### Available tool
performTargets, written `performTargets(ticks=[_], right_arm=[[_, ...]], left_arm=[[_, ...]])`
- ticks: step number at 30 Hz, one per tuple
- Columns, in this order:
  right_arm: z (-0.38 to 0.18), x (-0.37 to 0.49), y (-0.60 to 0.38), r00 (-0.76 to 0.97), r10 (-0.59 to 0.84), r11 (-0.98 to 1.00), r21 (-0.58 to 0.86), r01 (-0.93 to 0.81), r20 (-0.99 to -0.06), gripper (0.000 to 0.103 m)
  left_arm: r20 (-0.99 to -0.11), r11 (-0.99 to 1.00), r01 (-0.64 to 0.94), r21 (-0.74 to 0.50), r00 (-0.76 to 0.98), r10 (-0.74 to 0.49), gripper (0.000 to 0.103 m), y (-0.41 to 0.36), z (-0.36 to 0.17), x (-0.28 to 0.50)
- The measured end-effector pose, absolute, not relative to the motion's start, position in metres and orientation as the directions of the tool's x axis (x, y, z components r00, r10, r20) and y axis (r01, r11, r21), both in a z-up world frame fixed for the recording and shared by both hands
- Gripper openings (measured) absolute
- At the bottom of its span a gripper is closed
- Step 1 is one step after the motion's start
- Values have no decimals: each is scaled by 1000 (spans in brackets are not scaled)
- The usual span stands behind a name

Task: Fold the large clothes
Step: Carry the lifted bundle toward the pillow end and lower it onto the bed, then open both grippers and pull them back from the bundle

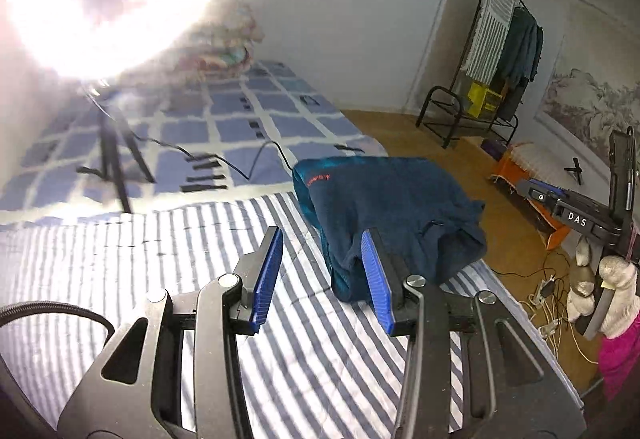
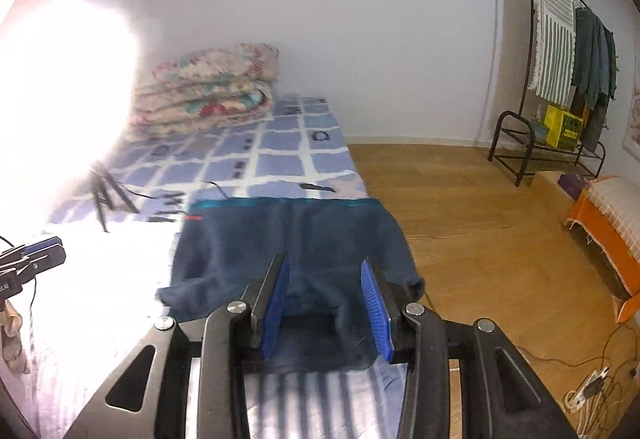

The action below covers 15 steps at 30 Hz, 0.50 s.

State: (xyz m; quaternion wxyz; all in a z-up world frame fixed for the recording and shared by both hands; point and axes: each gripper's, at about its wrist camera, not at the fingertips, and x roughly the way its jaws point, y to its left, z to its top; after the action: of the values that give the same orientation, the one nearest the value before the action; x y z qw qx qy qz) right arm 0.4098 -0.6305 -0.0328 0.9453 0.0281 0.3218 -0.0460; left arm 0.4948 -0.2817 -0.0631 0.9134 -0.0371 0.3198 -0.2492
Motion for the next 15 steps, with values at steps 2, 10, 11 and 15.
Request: performTargets(ticks=[2, 10, 11, 15], right_arm=[[-20, 392, -624, 794, -57, 993, 45, 105, -606, 39], [47, 293, -582, 821, -23, 994, 72, 78, -571, 39], [56, 280, -574, 822, -28, 996, 53, 70, -569, 39], [89, 228, -540, 828, -23, 999, 11, 35, -561, 39]], left_arm=[[-558, 876, 430, -220, 680, -475, 41, -269, -41, 469], [-504, 898, 404, -177, 746, -435, 41, -219, 45, 338], [-497, 899, 406, -165, 753, -431, 41, -214, 55, 320], [-449, 908, 407, -99, 796, -405, 41, -201, 91, 249]])
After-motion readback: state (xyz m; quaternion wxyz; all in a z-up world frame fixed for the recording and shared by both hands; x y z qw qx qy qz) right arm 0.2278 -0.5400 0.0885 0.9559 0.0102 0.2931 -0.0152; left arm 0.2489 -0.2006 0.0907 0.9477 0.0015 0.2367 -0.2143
